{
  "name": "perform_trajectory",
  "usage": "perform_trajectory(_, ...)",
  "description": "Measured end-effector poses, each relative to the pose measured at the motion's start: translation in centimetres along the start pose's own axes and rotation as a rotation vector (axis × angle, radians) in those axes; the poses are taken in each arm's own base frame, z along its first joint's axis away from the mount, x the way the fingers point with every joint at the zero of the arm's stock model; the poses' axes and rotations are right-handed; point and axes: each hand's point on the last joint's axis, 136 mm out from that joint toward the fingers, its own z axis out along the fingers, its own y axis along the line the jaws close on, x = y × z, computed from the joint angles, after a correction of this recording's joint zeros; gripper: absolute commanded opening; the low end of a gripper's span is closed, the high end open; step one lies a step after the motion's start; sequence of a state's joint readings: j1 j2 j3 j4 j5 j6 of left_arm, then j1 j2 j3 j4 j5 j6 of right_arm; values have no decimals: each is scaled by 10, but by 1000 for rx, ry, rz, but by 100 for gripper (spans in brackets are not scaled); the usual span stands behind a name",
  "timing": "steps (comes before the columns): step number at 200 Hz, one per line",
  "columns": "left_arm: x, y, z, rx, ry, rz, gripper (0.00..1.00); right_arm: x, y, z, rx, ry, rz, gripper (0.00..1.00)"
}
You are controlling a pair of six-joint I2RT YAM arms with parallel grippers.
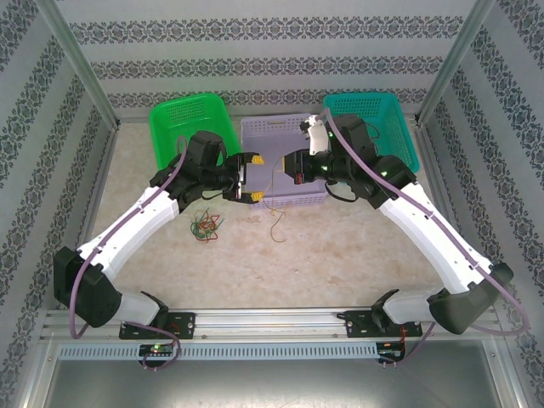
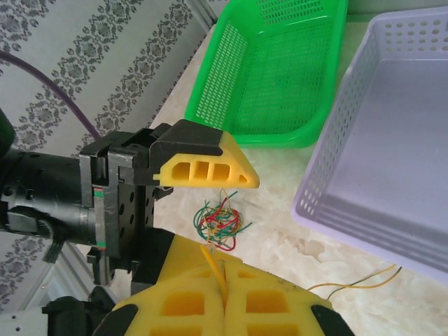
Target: Untangle the cables
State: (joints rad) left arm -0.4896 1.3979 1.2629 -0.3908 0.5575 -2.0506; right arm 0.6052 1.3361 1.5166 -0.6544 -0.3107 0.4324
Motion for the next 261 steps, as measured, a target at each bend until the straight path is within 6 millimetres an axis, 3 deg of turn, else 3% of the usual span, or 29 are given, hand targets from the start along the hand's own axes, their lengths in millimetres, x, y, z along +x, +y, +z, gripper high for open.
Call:
perform_trajectory(44,1,4,-1,-16,4,-30,73,1,-11,4,47,-10,-23,0)
perform_trajectory(104,6,13,-18,-19,2,-38,74,1,-18,1,85,-29,-46,0)
perform_trajectory(181,5,26,-1,-76,3,-46,69,-1,-10,2,51,-53,-61,0)
perform_trajectory(193,4,28,3,-86,1,-49,63,0,-9,2,48,-51,-62,0)
perform_trajectory(209,2,29,4,-87,-1,-49,45,1,-6,2,31,-49,-64,0)
perform_trajectory(233,-12,34,10,-82,-28,-57,8,5,1,-1,-13,-43,-68,0)
perform_trajectory(243,-22,35,12,-80,-49,-70,0,9,5,-1,-40,-31,-68,0)
perform_trajectory(261,-38,22,15,-45,-69,-70,0,19,11,0,-91,5,-66,0)
